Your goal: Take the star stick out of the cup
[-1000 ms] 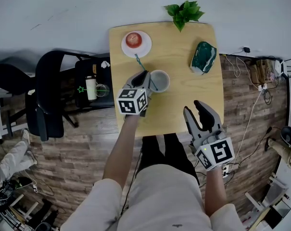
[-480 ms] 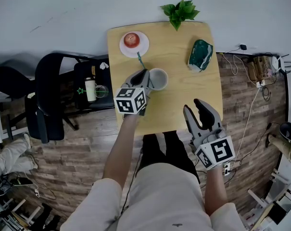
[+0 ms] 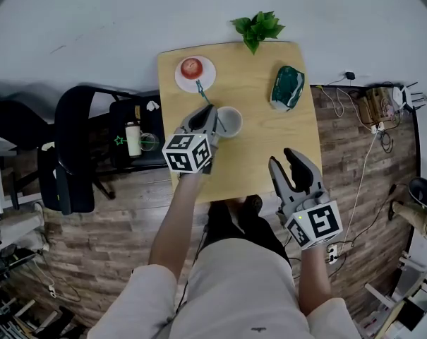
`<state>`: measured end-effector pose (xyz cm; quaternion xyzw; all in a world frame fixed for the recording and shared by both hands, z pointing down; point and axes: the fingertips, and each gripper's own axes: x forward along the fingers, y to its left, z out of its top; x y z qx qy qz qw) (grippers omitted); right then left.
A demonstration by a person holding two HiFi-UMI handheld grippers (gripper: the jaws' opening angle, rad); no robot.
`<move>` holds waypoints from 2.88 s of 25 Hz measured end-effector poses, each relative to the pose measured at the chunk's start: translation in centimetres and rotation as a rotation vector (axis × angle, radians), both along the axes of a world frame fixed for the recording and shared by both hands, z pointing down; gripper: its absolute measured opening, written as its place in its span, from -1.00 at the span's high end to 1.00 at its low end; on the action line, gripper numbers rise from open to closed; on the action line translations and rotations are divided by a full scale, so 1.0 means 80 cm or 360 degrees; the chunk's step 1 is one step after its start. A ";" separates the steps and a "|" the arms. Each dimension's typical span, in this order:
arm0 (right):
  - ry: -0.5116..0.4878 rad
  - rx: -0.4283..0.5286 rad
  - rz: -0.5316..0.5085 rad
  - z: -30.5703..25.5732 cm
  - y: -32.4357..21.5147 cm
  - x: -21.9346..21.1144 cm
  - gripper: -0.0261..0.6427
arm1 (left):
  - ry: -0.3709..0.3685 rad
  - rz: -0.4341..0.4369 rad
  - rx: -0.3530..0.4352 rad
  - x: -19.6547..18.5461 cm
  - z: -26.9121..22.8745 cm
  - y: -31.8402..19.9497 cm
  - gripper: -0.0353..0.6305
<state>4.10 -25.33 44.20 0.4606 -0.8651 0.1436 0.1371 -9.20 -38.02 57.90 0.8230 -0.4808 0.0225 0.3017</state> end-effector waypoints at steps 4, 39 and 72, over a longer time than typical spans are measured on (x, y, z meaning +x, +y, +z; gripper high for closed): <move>-0.0018 0.0026 -0.0011 -0.009 0.004 0.002 0.54 | 0.0001 -0.0012 0.0049 -0.001 -0.026 0.010 0.84; -0.0233 0.0166 -0.0359 -0.064 0.160 0.103 0.69 | -0.0244 -0.0223 0.0326 0.115 -0.193 0.304 0.84; -0.0201 0.0268 -0.0491 -0.091 0.278 0.156 0.92 | -0.0215 -0.0226 0.0448 0.210 -0.245 0.459 0.84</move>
